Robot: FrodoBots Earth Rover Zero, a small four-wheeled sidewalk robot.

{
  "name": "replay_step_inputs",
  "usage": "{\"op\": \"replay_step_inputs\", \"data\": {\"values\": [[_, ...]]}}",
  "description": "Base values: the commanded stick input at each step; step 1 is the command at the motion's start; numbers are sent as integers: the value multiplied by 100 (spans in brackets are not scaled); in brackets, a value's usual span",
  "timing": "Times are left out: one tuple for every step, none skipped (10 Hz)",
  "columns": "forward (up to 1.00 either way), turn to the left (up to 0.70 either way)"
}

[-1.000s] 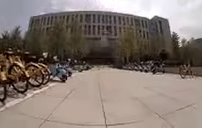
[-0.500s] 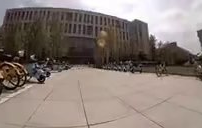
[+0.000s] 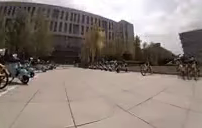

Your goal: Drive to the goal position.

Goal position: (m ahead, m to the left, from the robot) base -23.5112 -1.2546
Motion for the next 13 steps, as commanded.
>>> {"op": "replay_step_inputs", "data": {"values": [[0, -50], [0, -50], [0, -50], [0, -50], [0, -50], [0, -50], [0, -50], [0, -50], [0, -50], [0, -50], [0, -50], [0, -50], [0, -50]]}}
